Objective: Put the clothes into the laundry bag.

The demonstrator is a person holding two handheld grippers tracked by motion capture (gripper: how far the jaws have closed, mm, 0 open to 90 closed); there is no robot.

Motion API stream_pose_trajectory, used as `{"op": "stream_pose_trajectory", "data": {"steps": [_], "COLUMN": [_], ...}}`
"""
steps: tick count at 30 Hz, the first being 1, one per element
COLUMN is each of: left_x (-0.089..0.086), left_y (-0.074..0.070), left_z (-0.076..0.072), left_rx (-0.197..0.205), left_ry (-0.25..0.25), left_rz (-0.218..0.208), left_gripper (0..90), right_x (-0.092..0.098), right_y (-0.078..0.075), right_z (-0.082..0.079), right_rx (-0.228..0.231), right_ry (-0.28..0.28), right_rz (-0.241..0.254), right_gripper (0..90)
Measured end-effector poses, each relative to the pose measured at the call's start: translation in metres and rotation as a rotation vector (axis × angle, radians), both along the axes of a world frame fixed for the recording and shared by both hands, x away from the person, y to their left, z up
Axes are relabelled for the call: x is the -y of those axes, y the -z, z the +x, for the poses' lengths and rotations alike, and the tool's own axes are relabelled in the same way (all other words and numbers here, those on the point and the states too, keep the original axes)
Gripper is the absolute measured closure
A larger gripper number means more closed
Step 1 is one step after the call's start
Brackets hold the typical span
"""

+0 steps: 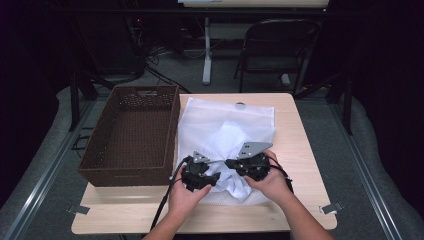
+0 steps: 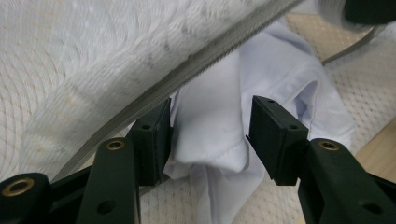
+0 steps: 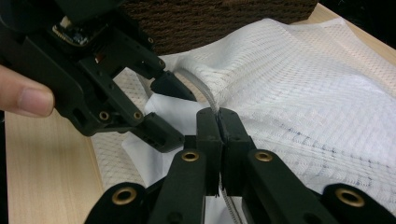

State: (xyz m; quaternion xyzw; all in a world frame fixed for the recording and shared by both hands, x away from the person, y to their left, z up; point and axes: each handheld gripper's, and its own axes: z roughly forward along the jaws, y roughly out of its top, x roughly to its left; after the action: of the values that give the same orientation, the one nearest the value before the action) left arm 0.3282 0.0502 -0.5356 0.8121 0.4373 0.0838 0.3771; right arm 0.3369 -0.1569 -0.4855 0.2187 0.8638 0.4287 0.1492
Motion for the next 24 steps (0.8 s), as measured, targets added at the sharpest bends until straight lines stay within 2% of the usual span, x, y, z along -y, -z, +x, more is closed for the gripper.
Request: {"op": "stream_pose_trajectory", "data": {"steps": [9,16,20,24], "left_x": [0.000,0.001,0.001,0.000], "left_y": [0.012,0.023,0.027,0.031], "left_z": [-0.003,-0.002,-0.001,-0.002], "left_rx": [0.007,0.012,0.020,0.027], "left_ry": [0.008,0.022,0.020,0.015], "left_rz": [0.016,0.058,0.064,0.052], "left_gripper": [45.6,43.4,44.0,49.4], "right_x": [-0.002,-0.002,-0.002,-0.002], "right_y": [0.001,0.001,0.001,0.001], "right_z": [0.000,-0.001,-0.001,-0.001], "right_rx": [0.000,-0.001,0.001,0.002], "right_ry": [-0.005,-0.004,-0.005,-0.005], "right_rz": [-0.007,-0.004,-0.005,-0.007], "right_gripper": [88.2,88.2,88.2,88.2]}}
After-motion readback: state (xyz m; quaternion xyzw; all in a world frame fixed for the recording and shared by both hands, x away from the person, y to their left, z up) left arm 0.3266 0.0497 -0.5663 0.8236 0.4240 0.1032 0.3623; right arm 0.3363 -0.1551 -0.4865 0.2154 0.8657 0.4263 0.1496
